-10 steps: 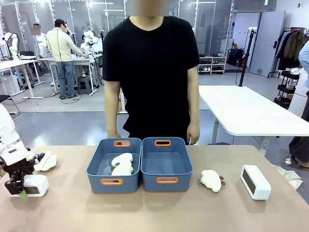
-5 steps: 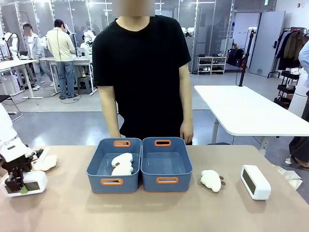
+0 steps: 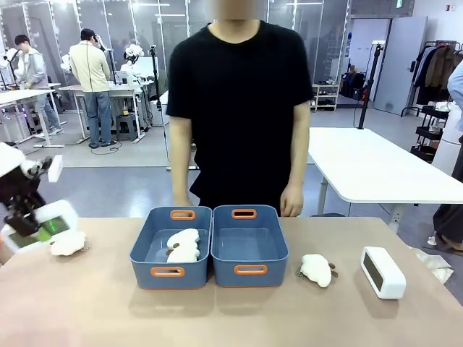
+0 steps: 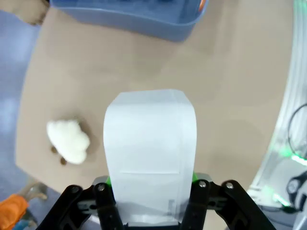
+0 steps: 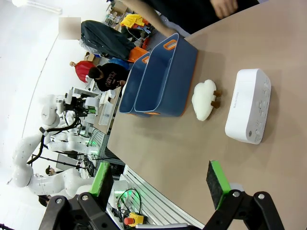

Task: Sort the digital clocks into the basket.
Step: Pick up the Digital clock from the table and place it into the empty Plastic storage basket.

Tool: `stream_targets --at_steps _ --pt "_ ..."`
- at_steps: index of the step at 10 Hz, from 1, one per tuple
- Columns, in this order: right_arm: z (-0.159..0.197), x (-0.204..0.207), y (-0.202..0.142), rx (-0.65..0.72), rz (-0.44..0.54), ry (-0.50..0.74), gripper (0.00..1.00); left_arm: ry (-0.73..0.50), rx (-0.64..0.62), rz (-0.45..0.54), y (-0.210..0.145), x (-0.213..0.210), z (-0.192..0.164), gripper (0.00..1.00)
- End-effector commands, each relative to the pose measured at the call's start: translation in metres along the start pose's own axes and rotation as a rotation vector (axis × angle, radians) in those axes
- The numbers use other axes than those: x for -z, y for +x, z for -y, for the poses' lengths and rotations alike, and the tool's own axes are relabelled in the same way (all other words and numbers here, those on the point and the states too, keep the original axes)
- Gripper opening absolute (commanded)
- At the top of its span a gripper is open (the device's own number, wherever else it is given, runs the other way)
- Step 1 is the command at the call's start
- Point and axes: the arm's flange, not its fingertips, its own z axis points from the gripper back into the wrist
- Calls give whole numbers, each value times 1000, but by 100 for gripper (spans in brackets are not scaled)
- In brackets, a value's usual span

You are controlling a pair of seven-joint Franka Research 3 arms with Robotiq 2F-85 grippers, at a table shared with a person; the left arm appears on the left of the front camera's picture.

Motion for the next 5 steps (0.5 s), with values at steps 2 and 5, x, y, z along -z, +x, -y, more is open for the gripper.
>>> stream_targets --at_steps 2,5 --pt "0 0 1 -5 11 14 100 -9 43 85 119 19 21 0" --pt "0 0 1 -5 11 14 100 -8 114 76 223 52 61 0"
